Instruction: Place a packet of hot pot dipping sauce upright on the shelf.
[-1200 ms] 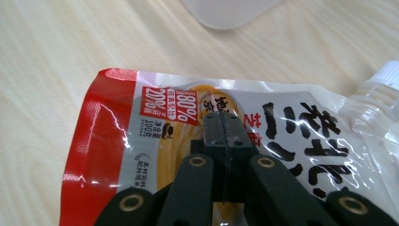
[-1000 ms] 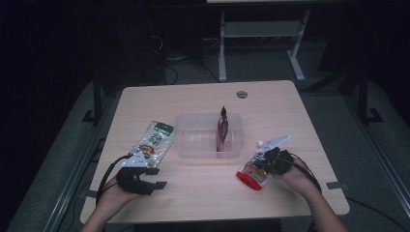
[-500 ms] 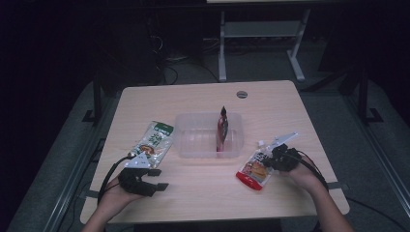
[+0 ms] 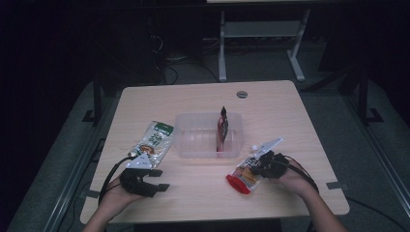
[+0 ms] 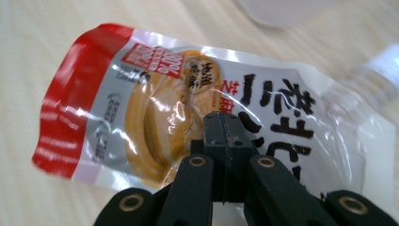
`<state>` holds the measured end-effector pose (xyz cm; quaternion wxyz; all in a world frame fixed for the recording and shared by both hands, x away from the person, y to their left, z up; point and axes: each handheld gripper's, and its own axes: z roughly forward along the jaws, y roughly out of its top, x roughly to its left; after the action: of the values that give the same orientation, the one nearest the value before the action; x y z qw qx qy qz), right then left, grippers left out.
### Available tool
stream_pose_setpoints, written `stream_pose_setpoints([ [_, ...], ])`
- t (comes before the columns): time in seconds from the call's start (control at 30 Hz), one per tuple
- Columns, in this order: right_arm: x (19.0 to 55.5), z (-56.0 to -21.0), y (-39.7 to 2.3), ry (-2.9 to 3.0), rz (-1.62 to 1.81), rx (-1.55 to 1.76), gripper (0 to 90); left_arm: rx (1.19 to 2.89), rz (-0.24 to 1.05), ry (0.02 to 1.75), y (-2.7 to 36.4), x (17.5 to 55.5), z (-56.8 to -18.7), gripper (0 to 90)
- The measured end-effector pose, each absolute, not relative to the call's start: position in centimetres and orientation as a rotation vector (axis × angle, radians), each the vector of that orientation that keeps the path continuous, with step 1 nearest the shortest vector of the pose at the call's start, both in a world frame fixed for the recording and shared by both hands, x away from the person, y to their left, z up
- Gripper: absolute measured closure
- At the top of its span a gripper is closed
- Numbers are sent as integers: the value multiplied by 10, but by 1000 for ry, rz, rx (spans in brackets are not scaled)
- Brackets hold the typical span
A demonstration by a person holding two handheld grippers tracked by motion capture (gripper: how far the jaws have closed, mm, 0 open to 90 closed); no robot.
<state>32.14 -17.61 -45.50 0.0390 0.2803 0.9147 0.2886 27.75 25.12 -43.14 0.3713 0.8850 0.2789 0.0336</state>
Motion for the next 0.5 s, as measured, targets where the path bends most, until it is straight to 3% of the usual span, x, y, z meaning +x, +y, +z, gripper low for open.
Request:
stream_pose_setpoints([
  [0.5, 303, -457, -121, 2918, 952, 597, 900, 2276, 86, 694, 248, 277, -431, 376],
])
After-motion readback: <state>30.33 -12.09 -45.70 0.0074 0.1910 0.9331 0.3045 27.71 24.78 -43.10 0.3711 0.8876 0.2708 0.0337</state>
